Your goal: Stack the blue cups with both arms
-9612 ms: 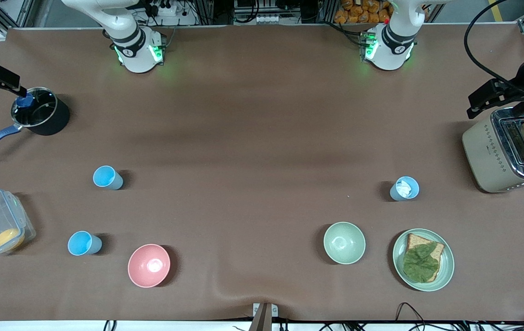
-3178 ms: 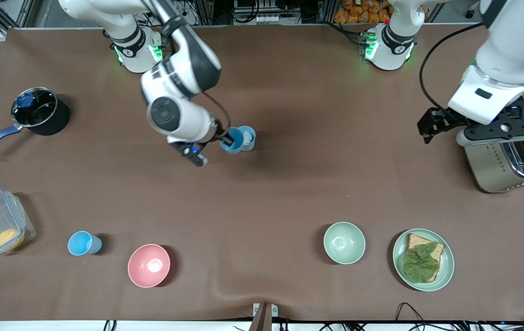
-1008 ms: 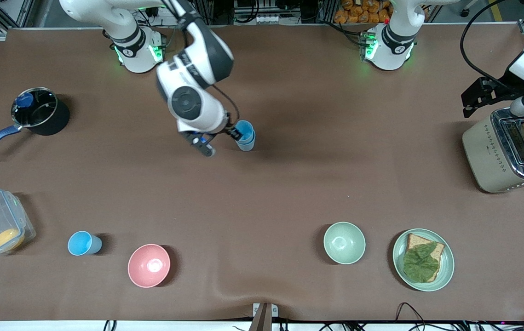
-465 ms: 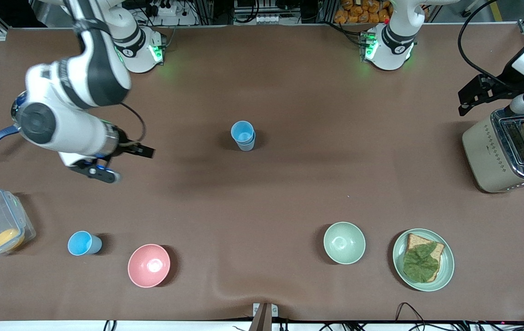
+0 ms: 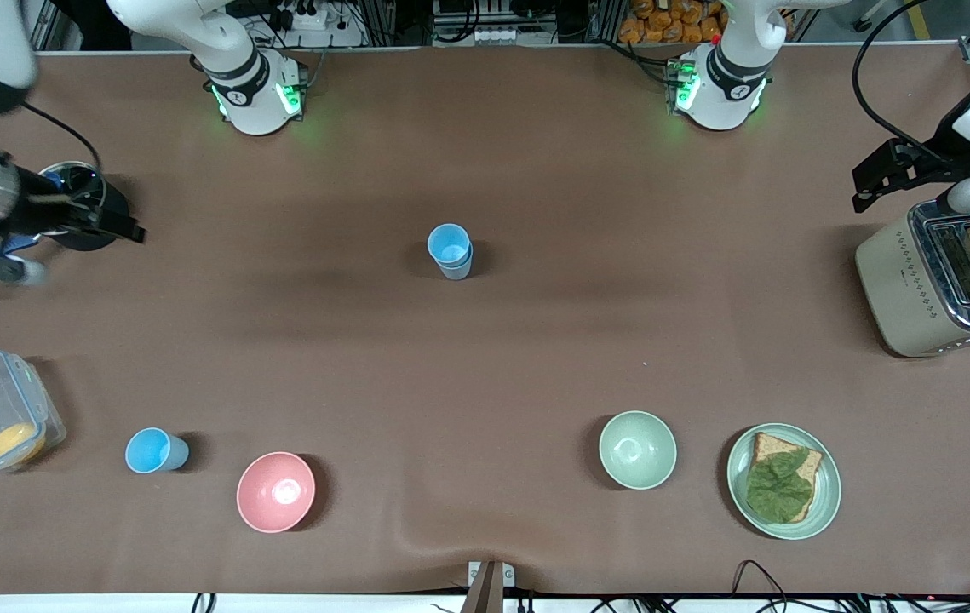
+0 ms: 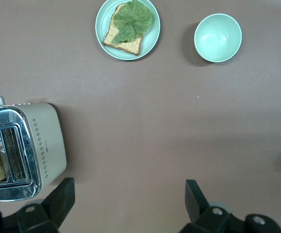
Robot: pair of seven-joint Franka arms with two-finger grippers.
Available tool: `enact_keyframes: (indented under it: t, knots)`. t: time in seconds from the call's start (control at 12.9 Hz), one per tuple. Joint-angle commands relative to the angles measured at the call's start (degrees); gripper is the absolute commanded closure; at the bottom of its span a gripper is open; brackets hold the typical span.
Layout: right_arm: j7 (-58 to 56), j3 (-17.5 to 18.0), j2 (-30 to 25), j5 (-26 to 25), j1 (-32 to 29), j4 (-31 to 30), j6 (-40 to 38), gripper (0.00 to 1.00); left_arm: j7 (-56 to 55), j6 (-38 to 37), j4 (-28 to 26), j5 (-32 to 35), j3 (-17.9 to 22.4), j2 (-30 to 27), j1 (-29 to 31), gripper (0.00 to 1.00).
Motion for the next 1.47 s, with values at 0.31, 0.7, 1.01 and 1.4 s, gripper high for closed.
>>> enact_keyframes:
  t: [0.31, 0.7, 1.01, 1.4]
  knots:
    - [-0.1, 24.9, -1.1, -2.2, -23.5, 8.6, -8.6, 0.00, 1.5, -1.3, 0.6, -1.4, -0.1, 0.2, 0.3, 0.00]
    - [-1.6, 35.3, -1.3, -5.1, -33.5, 10.7, -8.2, 0.00, 1.6, -1.3, 0.8, -1.4, -0.1, 0.1, 0.3, 0.00]
    - [-4.2, 35.4, -1.3, -5.2, -34.8, 11.0, -7.3, 0.00, 1.5, -1.3, 0.8, -1.4, -0.1, -0.1, 0.3, 0.00]
    - [-5.7, 35.5, -1.3, -6.1, -34.7, 11.0, -5.5, 0.00, 1.5, -1.5, 0.9, -1.5, -0.4, -0.2, 0.3, 0.00]
